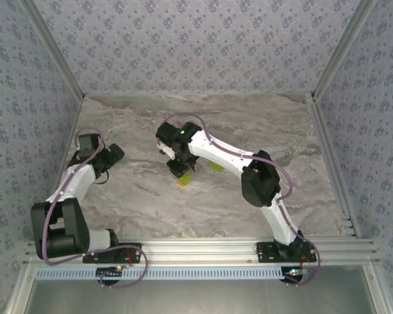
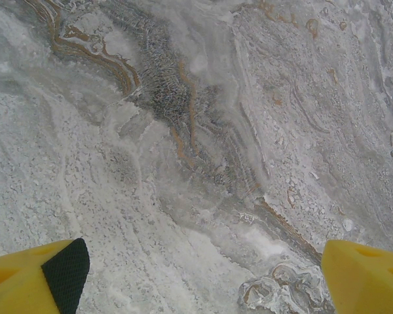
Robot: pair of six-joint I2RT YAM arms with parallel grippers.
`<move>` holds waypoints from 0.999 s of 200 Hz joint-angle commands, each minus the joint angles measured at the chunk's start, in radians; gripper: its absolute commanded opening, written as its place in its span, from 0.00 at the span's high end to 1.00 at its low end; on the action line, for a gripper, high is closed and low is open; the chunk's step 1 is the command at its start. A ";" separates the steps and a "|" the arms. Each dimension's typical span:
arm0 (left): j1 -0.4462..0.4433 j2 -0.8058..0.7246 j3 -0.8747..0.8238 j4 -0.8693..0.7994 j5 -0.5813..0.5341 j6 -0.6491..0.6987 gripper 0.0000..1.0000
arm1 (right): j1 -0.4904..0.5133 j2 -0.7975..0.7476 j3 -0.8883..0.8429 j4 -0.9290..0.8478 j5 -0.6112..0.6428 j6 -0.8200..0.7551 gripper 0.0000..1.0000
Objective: Assemble a carrot with lego
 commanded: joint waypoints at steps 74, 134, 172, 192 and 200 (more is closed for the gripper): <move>0.007 -0.012 0.015 0.003 0.005 0.004 0.07 | 0.003 0.037 -0.030 -0.009 -0.037 -0.023 0.67; 0.007 -0.014 0.015 0.002 0.005 0.004 0.07 | 0.008 0.048 -0.071 -0.017 -0.026 -0.034 0.67; 0.007 -0.013 0.015 0.002 0.006 0.004 0.07 | 0.012 0.065 -0.099 -0.026 -0.026 -0.041 0.67; 0.006 -0.014 0.015 0.000 0.005 0.005 0.07 | 0.015 0.075 -0.118 -0.028 -0.011 -0.041 0.67; 0.007 -0.014 0.015 0.000 0.005 0.004 0.07 | 0.018 0.077 -0.131 -0.029 -0.005 -0.040 0.67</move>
